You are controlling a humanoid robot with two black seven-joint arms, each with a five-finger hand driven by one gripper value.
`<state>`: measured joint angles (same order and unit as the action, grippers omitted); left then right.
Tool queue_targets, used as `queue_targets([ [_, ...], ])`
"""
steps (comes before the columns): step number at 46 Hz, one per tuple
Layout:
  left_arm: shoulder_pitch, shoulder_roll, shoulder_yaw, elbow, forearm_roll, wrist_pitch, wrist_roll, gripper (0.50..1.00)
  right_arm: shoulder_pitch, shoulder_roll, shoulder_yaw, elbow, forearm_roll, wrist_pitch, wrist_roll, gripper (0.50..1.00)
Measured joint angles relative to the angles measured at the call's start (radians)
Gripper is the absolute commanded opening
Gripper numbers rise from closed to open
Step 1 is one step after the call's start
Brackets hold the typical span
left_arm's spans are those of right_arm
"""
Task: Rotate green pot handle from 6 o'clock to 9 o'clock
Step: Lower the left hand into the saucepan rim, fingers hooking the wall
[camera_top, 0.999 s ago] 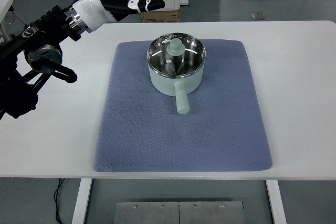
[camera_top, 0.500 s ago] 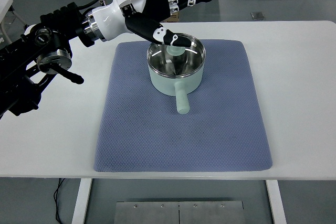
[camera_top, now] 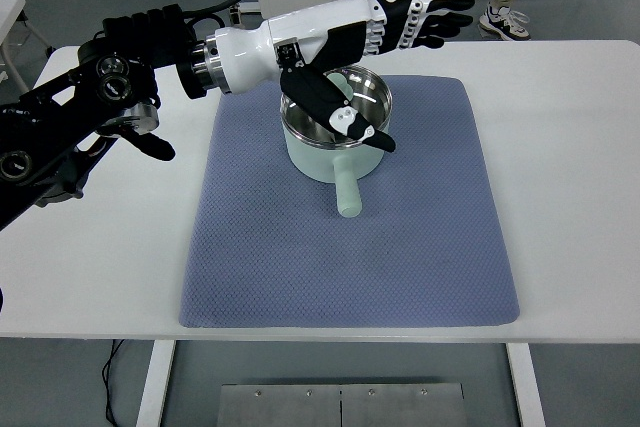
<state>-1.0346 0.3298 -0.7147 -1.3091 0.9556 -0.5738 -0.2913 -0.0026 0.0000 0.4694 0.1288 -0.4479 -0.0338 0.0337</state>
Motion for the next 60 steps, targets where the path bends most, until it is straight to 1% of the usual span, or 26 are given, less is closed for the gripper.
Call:
queue_targets([
  [20, -0.070, -0.029, 0.062, -0.017, 0.196, -0.003, 0.000, 1.000, 0.001, 0.000, 0.000, 0.000, 0.000, 0.000, 0.000, 1.000],
  [38, -0.147, -0.051, 0.116, -0.018, 0.247, -0.007, 0.000, 1.000, 0.000, 0.000, 0.000, 0.000, 0.000, 0.000, 0.000, 1.000],
  [43, -0.162, -0.057, 0.132, -0.018, 0.249, -0.031, 0.000, 1.000, 0.001, 0.000, 0.000, 0.000, 0.000, 0.000, 0.000, 1.000],
  [60, -0.165, -0.058, 0.143, -0.015, 0.254, -0.037, 0.001, 1.000, 0.000, 0.000, 0.000, 0.000, 0.000, 0.000, 0.000, 1.000],
])
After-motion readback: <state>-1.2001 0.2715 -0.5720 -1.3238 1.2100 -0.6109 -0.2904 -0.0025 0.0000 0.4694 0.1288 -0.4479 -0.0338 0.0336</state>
